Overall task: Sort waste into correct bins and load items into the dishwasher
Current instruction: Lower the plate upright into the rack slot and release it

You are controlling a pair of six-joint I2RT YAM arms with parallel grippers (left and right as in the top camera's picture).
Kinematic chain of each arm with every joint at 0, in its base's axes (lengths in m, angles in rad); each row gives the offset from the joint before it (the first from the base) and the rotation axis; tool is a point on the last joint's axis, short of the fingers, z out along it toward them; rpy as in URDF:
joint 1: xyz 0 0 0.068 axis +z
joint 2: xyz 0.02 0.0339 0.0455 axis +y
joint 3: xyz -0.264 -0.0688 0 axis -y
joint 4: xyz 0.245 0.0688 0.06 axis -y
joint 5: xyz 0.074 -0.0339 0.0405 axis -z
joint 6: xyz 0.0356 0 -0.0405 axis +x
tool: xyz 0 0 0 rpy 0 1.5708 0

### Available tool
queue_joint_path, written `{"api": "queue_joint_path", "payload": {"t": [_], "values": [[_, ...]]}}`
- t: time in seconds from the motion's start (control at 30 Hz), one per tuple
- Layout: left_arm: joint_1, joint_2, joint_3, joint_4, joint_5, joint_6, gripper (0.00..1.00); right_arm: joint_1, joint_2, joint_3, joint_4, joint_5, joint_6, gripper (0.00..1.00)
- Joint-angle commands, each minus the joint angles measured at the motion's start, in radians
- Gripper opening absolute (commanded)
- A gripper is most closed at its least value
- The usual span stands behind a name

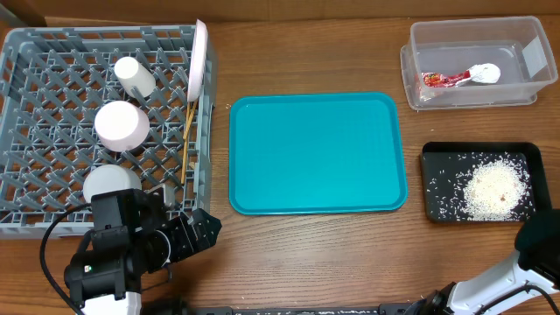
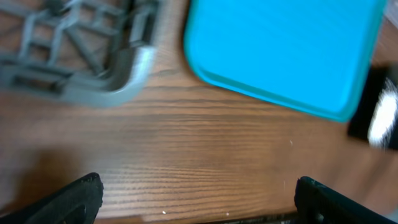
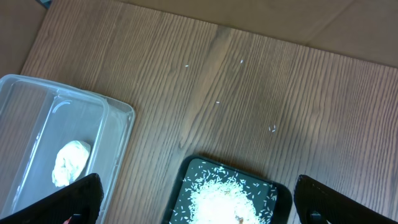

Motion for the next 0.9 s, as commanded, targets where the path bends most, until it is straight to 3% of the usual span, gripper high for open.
{"api": "queue_joint_path", "payload": {"t": [0.0, 0.23, 0.5, 0.63, 0.87], "values": [[0.0, -0.005, -0.012, 0.002, -0.087, -0.152, 1.0, 0.002, -0.002, 0.003, 0.005, 0.014, 0.001, 1.0], [0.0, -0.005, -0.012, 0.018, -0.286, -0.094, 1.0, 0.002, -0.002, 0.003, 0.005, 0.014, 0.001, 1.0], [-0.001, -0.005, -0.045, 0.195, -0.229, 0.043, 1.0, 0.002, -0.002, 0.003, 0.005, 0.014, 0.001, 1.0], [-0.037, -0.012, -0.13, 0.36, -0.162, 0.116, 1.0, 0.002, -0.002, 0.003, 0.005, 0.014, 0.001, 1.0], [-0.109, -0.082, -0.404, 0.859, -0.071, 0.171, 1.0, 0.002, -0.002, 0.003, 0.005, 0.014, 0.001, 1.0]]}}
